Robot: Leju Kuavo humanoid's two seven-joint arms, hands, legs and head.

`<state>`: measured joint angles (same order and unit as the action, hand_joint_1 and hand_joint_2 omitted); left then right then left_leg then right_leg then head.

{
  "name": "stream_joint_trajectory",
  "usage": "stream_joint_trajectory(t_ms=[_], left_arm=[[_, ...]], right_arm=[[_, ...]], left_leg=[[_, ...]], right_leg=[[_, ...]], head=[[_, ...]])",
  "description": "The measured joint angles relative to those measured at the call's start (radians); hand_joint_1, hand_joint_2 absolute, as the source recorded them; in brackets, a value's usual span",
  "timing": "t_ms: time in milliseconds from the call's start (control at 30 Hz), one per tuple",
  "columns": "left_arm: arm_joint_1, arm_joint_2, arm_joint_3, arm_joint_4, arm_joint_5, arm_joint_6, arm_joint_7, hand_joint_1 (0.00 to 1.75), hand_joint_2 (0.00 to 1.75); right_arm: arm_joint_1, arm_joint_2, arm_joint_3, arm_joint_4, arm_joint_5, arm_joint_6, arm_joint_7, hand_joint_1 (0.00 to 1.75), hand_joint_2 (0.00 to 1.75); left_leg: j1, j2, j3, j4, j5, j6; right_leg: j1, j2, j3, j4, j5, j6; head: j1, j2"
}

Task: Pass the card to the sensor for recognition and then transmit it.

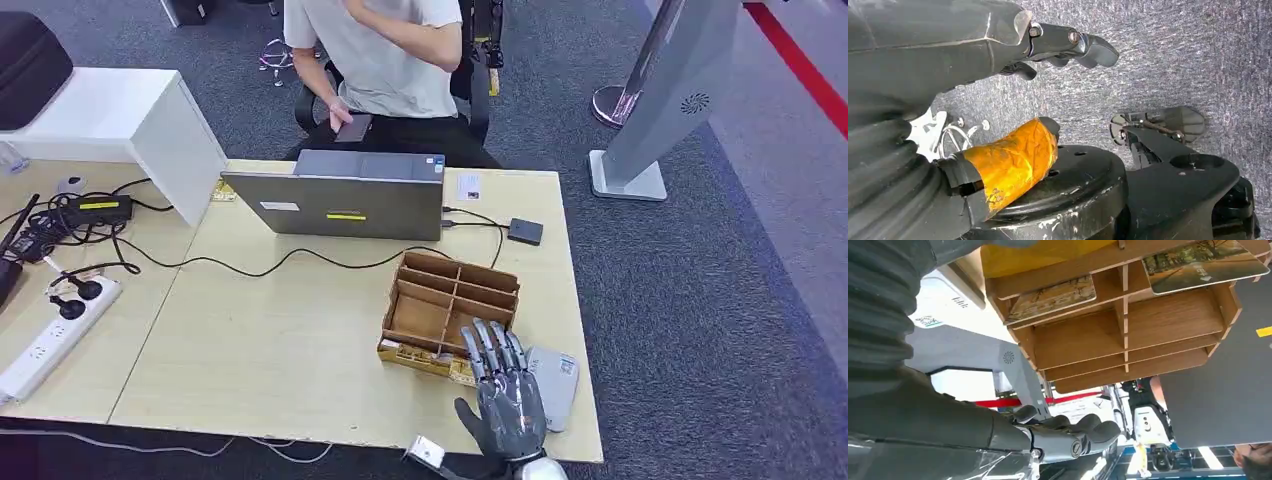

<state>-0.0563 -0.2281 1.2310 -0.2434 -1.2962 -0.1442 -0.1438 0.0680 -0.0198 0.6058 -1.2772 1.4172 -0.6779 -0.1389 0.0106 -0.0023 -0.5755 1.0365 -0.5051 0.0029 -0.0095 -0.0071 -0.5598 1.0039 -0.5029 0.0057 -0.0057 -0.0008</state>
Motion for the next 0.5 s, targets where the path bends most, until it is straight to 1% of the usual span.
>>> stream_joint_trajectory(t_ms=[200, 433, 467, 500], left_arm=[[0.000, 0.000, 0.000, 0.000, -0.002, -0.001, 0.000, 0.00, 1.75], [-0.001, 0.000, 0.000, 0.000, -0.002, -0.001, 0.000, 0.00, 1.75], [-0.001, 0.000, 0.000, 0.000, -0.002, -0.001, 0.000, 0.00, 1.75], [-0.001, 0.000, 0.000, 0.000, -0.002, -0.001, 0.000, 0.00, 1.75]], right_arm=[[-0.013, 0.016, -0.006, 0.025, -0.009, 0.000, -0.016, 0.00, 1.75], [-0.016, 0.026, -0.009, 0.043, -0.014, 0.000, -0.018, 0.00, 1.75], [-0.016, 0.027, -0.009, 0.046, -0.014, 0.000, -0.018, 0.03, 1.75], [-0.016, 0.027, -0.009, 0.048, -0.014, 0.000, -0.018, 1.75, 1.75]], left_leg=[[0.000, 0.000, 0.000, 0.000, 0.000, 0.000], [0.000, 0.000, 0.000, 0.000, 0.000, 0.000], [0.000, 0.000, 0.000, 0.000, 0.000, 0.000], [0.000, 0.000, 0.000, 0.000, 0.000, 0.000]], right_leg=[[0.000, 0.000, 0.000, 0.000, 0.000, 0.000], [0.000, 0.000, 0.000, 0.000, 0.000, 0.000], [0.000, 0.000, 0.000, 0.000, 0.000, 0.000], [0.000, 0.000, 0.000, 0.000, 0.000, 0.000]], head=[[0.000, 0.000], [0.000, 0.000], [0.000, 0.000], [0.000, 0.000]])
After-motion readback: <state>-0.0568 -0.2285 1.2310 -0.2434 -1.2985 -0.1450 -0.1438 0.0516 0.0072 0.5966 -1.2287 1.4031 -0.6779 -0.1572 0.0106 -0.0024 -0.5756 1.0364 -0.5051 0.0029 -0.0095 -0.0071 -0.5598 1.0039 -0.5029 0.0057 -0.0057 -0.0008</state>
